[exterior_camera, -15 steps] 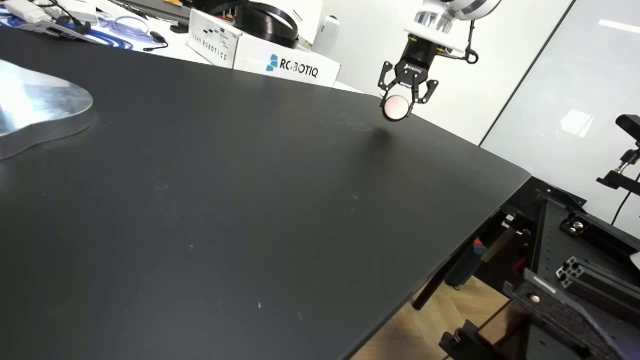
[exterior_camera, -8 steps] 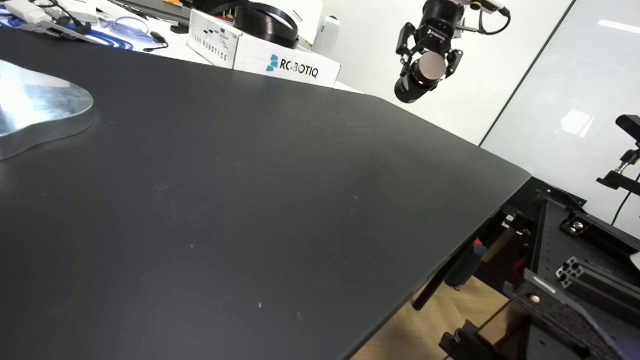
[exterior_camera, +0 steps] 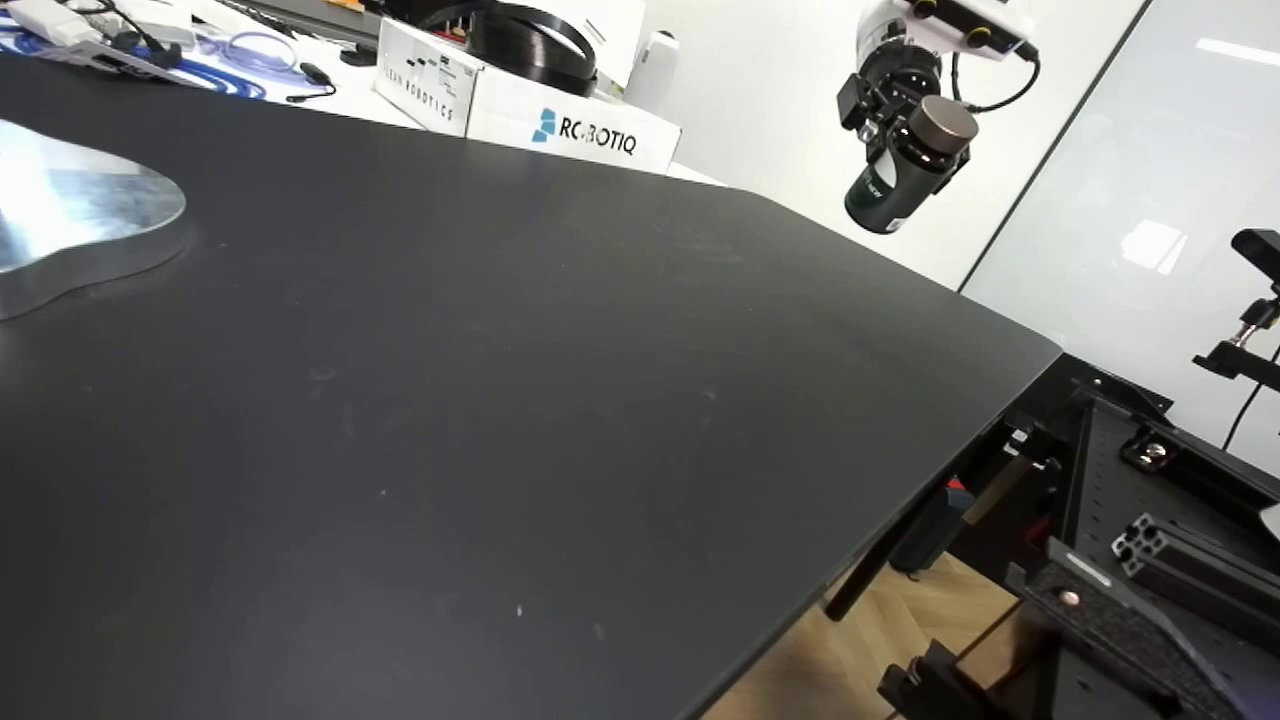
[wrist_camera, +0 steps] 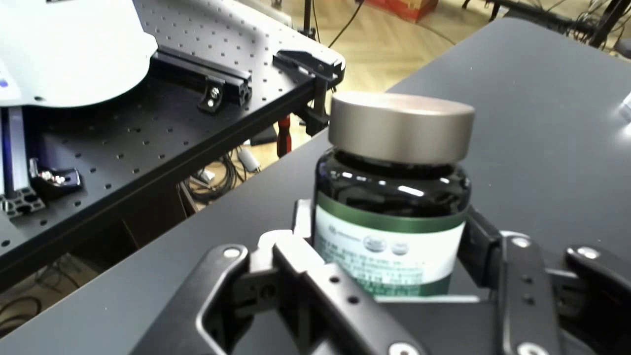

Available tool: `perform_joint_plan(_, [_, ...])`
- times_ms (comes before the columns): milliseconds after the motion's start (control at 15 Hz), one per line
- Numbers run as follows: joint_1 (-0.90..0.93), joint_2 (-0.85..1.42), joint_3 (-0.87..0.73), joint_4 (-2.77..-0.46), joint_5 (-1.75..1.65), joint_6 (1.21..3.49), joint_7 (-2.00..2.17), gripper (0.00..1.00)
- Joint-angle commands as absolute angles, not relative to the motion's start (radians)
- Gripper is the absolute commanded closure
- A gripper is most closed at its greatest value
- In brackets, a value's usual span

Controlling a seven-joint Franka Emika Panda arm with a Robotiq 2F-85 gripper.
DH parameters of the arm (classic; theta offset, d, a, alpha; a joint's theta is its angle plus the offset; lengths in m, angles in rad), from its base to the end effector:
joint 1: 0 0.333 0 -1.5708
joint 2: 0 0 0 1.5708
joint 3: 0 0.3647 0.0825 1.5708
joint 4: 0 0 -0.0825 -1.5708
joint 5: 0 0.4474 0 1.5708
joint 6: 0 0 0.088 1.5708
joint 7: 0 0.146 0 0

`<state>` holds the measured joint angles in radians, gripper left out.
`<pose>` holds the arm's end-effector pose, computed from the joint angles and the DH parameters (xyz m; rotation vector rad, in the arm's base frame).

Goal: Pick up the vial, flip it the right way up then set it back down on the table

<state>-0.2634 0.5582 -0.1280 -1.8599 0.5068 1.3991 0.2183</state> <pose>0.5445 -0.1409 0.1769 -2.1528 0.9360 1.2300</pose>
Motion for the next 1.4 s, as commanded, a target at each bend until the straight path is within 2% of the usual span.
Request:
perform_joint_plan(0, [-0.305, 0.706, -0.145, -1.73, 0.595, 1.246, 0.252, 0.55])
perform_joint_plan(400, [-0.333, 0.86, -0.192, -1.598, 0.73, 1.216, 0.315, 0.55])
perform_joint_plan(1067, [-0.34, 0.931, -0.205, -1.503, 0.787, 1.22, 0.34, 0.55])
perform_joint_plan(1133, [-0.32, 0.904, -0.215, -1.557, 0.775, 1.259, 0.317, 0.3])
perform_joint_plan(1333, [-0.321, 0.913, -0.214, -1.543, 0.775, 1.251, 0.317, 0.3])
